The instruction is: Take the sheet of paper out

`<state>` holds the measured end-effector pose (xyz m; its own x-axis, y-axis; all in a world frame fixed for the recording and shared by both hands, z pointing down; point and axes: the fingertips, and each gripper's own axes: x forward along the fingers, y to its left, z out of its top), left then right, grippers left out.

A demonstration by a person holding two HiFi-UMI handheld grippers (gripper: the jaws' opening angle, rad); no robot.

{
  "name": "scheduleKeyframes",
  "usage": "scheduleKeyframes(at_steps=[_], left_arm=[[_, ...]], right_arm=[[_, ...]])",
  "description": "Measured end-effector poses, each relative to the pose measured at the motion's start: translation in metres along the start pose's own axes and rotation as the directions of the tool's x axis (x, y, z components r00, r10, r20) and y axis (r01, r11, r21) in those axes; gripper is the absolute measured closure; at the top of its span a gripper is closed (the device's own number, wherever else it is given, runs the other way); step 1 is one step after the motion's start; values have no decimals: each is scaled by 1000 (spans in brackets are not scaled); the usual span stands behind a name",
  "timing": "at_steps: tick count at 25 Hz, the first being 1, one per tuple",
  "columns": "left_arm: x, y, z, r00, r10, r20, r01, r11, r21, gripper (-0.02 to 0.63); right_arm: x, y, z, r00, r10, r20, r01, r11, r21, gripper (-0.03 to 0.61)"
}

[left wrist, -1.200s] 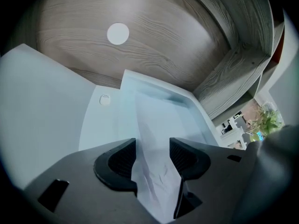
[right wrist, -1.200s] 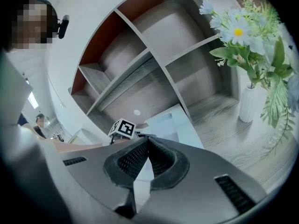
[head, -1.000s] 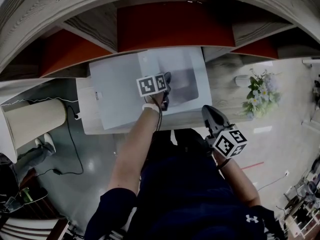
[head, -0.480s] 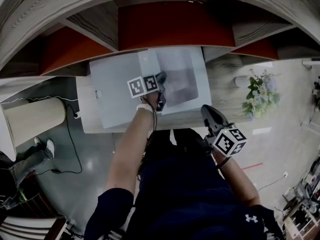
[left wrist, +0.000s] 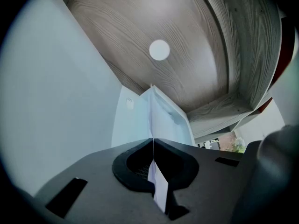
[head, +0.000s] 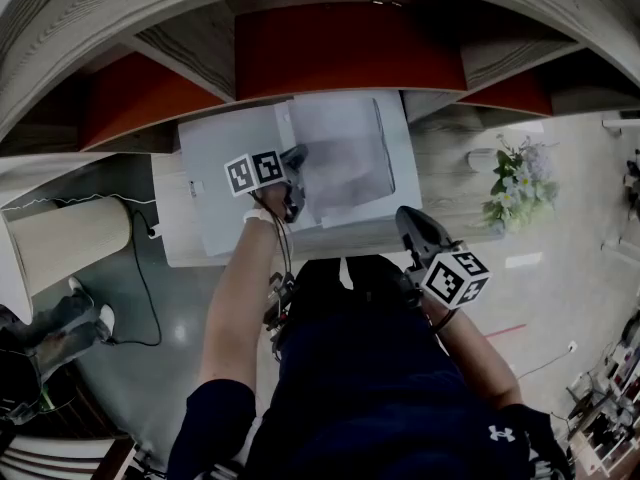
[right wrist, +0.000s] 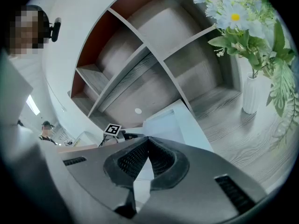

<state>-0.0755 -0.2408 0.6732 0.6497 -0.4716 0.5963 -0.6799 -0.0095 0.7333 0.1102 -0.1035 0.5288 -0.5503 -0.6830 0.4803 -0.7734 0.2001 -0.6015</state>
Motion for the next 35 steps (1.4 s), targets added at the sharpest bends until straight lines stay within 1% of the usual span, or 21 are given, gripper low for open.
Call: scheduleKeyframes(at_steps=[11, 21, 27, 31, 35], left_arm=[[-30, 20, 4, 1000, 17, 18, -17, 1000, -8, 600], [-56, 32, 11, 998, 24, 52, -23, 999, -29, 600], [-75, 36, 16, 997, 26, 74, -24, 999, -27, 600], [-89, 39, 20, 994, 40, 98, -38, 999, -27, 600], [-101, 37, 24, 992, 44, 115, -43, 999, -13, 600]], right_arm=[[4, 11, -2, 1000, 10, -7, -10, 1000, -11, 574], [8, 20, -5, 1000, 21, -21, -22, 999, -31, 574], [13, 30, -4, 999, 42, -26, -43, 998, -45, 574], [15, 33, -4, 998, 47, -31, -49, 997, -54, 574], [16, 35, -3, 998, 51, -29, -53, 997, -56, 574]])
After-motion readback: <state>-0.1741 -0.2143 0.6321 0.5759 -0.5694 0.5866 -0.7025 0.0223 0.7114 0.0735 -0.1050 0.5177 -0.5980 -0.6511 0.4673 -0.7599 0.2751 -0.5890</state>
